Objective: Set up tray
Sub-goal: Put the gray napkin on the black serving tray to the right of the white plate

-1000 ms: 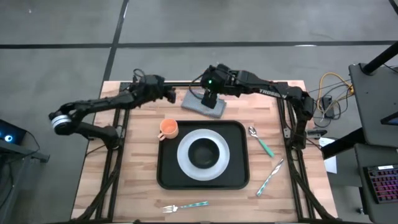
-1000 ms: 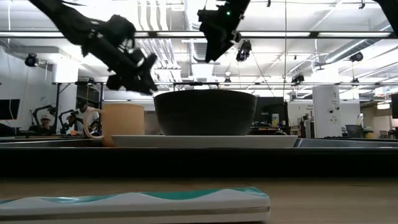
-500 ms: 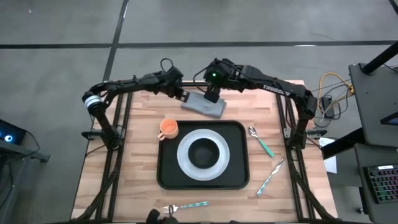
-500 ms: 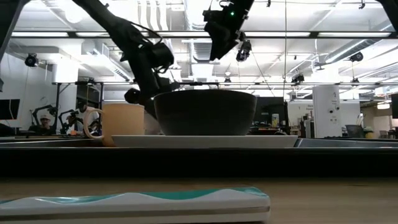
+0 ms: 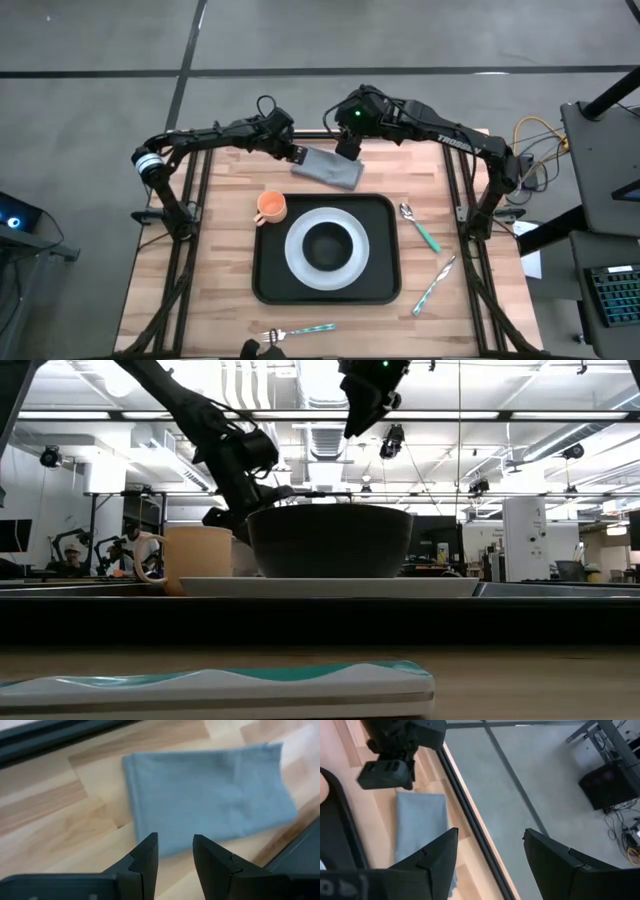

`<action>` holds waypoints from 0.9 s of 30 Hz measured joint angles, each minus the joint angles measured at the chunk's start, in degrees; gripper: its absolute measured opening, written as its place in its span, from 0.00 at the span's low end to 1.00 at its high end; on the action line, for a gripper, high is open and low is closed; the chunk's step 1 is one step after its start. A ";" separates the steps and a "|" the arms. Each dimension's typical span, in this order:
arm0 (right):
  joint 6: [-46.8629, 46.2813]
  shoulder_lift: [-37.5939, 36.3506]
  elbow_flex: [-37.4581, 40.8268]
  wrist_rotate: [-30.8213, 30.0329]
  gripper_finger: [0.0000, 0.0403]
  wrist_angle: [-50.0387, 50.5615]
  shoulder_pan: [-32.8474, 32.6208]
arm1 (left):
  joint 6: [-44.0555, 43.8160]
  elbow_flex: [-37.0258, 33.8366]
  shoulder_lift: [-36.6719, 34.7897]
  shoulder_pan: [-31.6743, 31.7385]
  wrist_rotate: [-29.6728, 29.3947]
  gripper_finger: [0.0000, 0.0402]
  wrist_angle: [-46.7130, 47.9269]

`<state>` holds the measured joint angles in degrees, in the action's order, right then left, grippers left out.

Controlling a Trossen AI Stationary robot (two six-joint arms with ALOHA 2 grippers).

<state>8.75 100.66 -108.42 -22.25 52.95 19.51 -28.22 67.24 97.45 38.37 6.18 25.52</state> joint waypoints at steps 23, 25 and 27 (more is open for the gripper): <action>4.55 -0.87 0.00 0.17 0.54 -1.48 -0.10 | -9.75 -4.07 1.68 2.49 4.34 0.62 -0.73; 4.76 -0.87 0.00 -0.37 0.54 -1.35 -0.09 | -9.87 -3.98 2.25 2.49 4.39 0.64 -1.23; 4.98 -0.87 0.00 -0.73 0.54 -1.31 -0.09 | -9.89 -3.80 3.03 2.49 4.41 0.66 -1.69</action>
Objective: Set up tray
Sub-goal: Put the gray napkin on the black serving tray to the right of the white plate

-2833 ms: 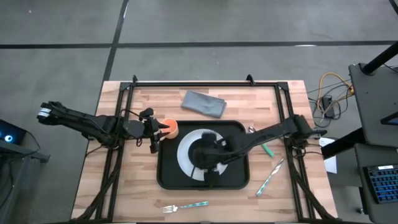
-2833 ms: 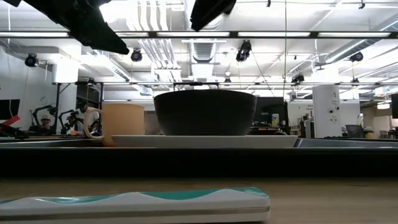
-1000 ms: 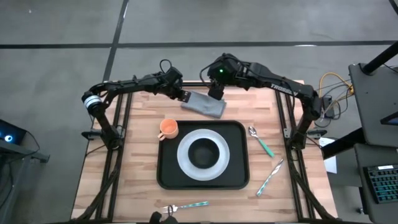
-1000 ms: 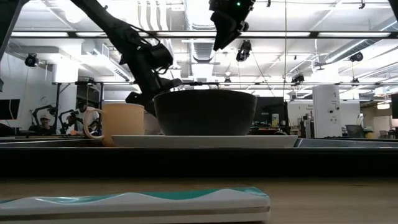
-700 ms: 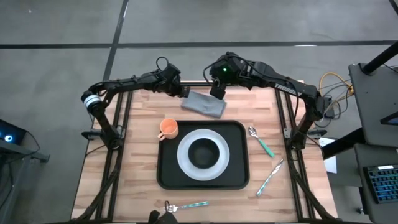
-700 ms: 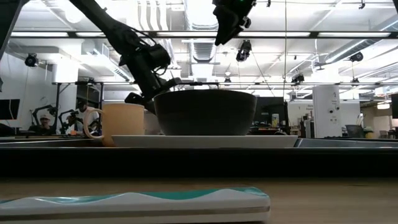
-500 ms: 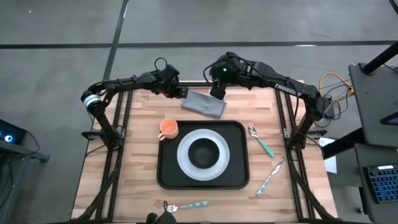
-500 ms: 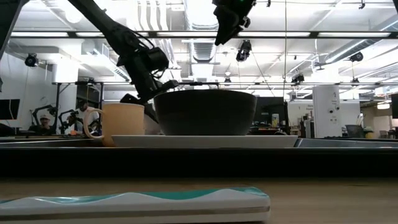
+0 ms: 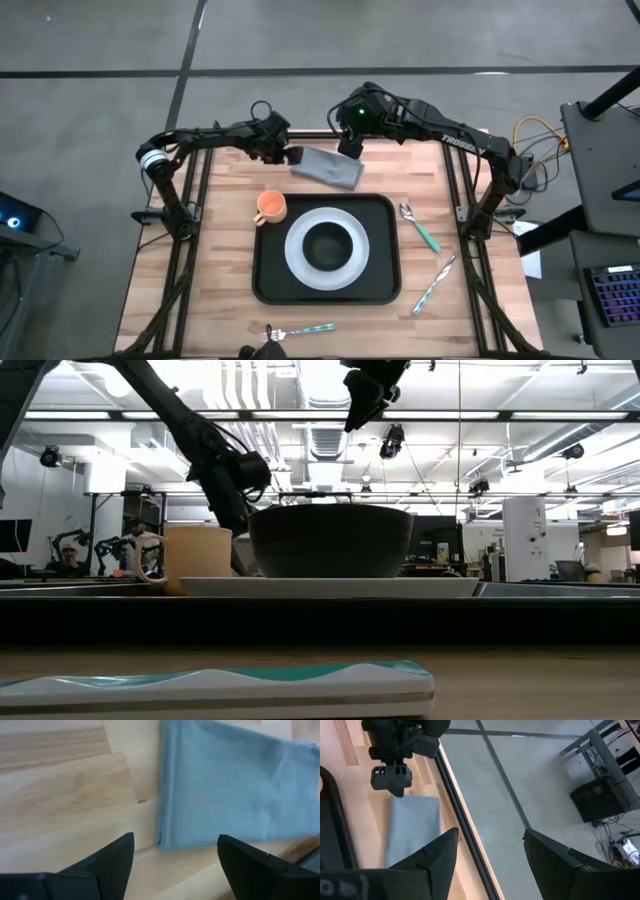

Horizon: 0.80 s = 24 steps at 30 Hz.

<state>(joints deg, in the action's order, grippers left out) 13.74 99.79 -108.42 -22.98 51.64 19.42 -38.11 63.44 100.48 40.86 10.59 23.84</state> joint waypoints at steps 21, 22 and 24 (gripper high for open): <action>1.37 0.00 0.00 -4.18 0.54 0.39 0.09 | -8.46 2.03 6.37 -2.76 3.32 0.67 -3.11; 1.29 0.00 0.00 -4.19 0.54 0.37 0.09 | -8.46 1.93 6.32 -3.09 3.30 0.67 -3.19; 1.31 0.00 0.00 -4.20 0.54 0.37 0.09 | -8.53 1.90 6.54 -3.45 3.30 0.67 -3.11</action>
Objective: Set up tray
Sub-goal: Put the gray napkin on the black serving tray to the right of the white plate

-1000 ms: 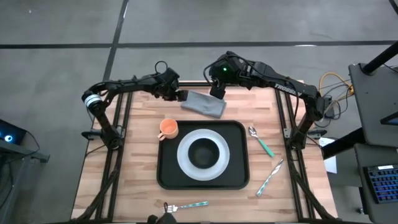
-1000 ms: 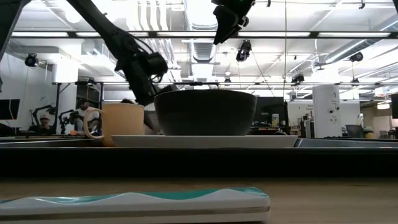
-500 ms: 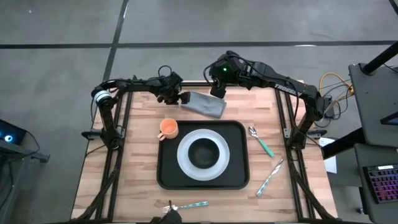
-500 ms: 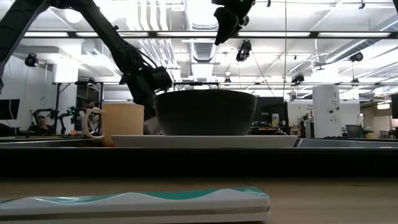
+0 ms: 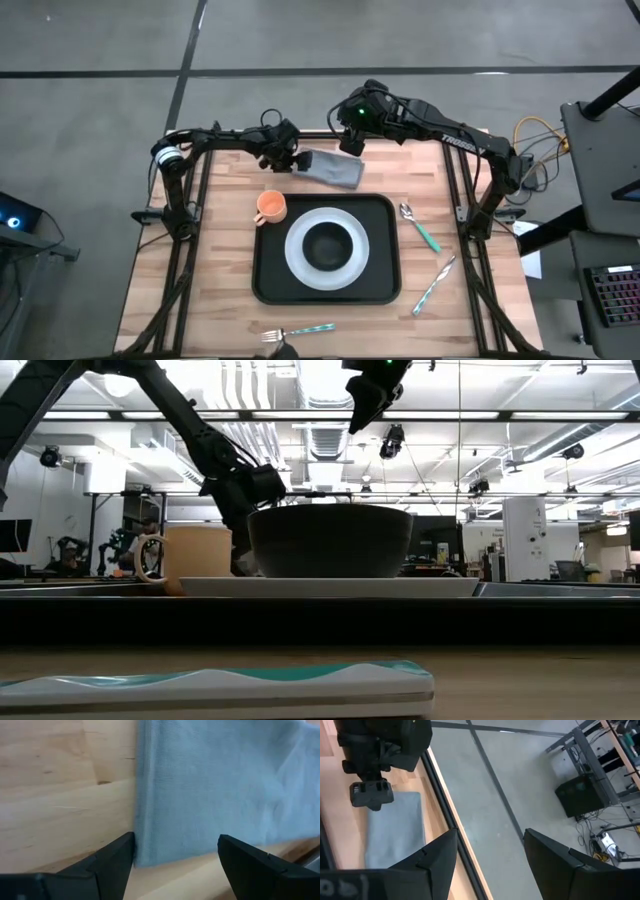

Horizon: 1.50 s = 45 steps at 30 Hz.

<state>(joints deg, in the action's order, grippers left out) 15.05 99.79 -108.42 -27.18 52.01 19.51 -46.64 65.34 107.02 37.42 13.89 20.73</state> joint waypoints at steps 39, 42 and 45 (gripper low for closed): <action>4.60 -1.82 0.00 -4.09 0.54 8.03 0.77 | 13.89 8.65 -7.05 -1.12 -3.71 0.00 12.70; 3.58 -3.26 0.00 -4.09 0.54 9.23 1.18 | 18.89 17.03 -8.02 -1.54 -6.69 0.00 21.80; 2.95 -5.29 -0.02 -4.13 0.54 9.74 1.79 | 23.68 27.52 -7.76 -3.05 -9.82 0.00 32.22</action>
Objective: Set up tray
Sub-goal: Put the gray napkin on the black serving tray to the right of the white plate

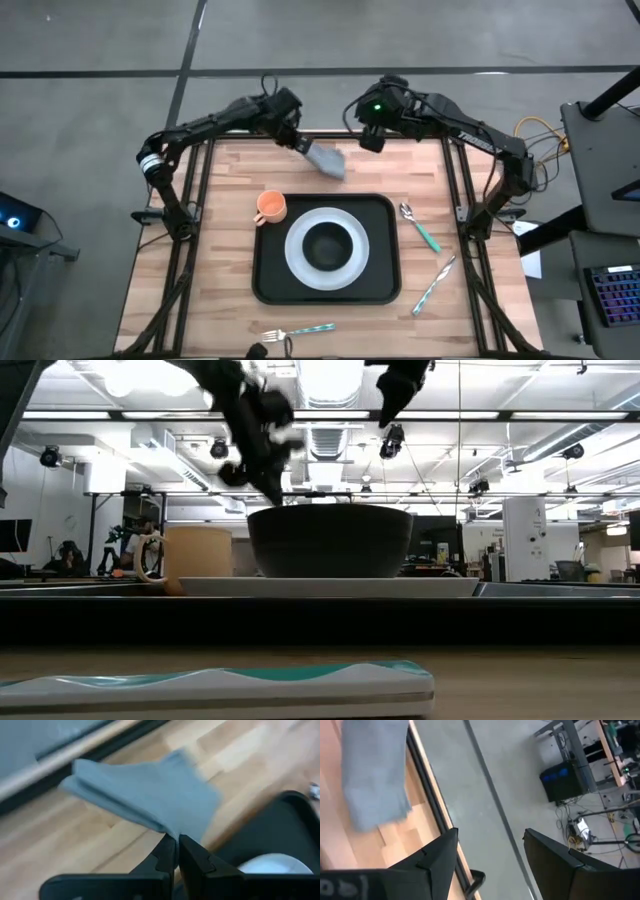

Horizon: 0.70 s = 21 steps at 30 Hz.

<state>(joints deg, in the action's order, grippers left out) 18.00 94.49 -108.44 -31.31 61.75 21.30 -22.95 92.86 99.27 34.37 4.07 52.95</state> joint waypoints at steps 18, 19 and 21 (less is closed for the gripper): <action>3.55 -8.13 -0.01 32.89 0.54 1.10 6.40 | 14.39 39.13 12.86 -10.74 -2.91 0.00 36.61; 4.53 -8.11 0.10 32.84 0.54 1.08 6.61 | 14.96 38.28 12.75 -11.57 -4.07 0.00 36.92; 6.46 -7.89 0.37 32.83 0.54 1.18 7.03 | 15.18 37.32 12.31 -12.40 -7.16 0.00 37.21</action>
<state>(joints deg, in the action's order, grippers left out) 24.46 86.60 -108.08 1.52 62.93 28.33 -7.77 130.18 111.58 21.97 -3.10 90.16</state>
